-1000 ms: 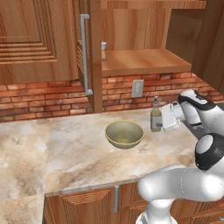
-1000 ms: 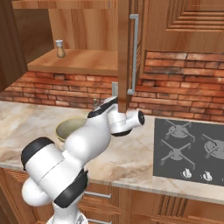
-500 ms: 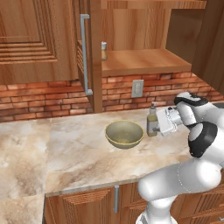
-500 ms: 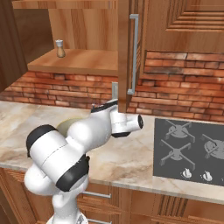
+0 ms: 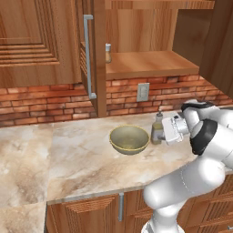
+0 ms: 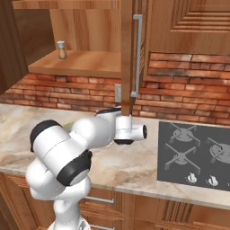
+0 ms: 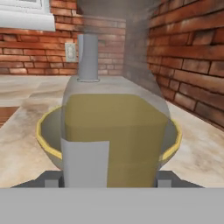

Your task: Retrieve the bottle and the shaker from the cabinet and place them next to the mixing bowl on the counter. Then add garlic from the fridge to the mixing bowl.

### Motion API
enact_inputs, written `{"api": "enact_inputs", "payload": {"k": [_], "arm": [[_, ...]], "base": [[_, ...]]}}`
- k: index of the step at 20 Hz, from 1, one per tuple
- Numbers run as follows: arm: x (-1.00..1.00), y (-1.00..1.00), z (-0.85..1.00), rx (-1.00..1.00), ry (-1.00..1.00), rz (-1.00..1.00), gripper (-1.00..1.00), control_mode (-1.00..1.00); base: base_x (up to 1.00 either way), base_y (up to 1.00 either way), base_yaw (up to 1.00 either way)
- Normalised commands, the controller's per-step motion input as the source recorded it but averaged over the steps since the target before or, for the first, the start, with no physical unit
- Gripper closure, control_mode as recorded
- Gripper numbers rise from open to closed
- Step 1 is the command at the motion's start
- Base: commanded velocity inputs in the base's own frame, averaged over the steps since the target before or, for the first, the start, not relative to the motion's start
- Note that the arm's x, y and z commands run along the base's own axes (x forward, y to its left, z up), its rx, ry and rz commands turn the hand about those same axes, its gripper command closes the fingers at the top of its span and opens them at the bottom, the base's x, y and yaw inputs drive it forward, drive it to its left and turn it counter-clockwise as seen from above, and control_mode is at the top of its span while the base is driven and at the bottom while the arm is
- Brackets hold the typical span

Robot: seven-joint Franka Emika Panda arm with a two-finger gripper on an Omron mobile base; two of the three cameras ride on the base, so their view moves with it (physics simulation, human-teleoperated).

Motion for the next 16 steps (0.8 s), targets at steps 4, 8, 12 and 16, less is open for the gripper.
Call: {"api": "enact_inputs", "payload": {"k": [4,8,12,16], "arm": [[0.00,-0.01,-0.13,0.06,0.00,0.00,1.00,-1.00],[0.00,0.00,-0.24,0.02,0.00,0.00,1.00,-1.00],[0.00,0.00,-0.36,0.00,0.00,0.00,1.00,-1.00],[0.00,0.00,-0.28,0.00,0.00,0.00,1.00,-1.00]], "base": [[0.00,0.00,0.00],[0.00,0.00,0.00],[0.00,0.00,0.00],[0.00,0.00,0.00]]}}
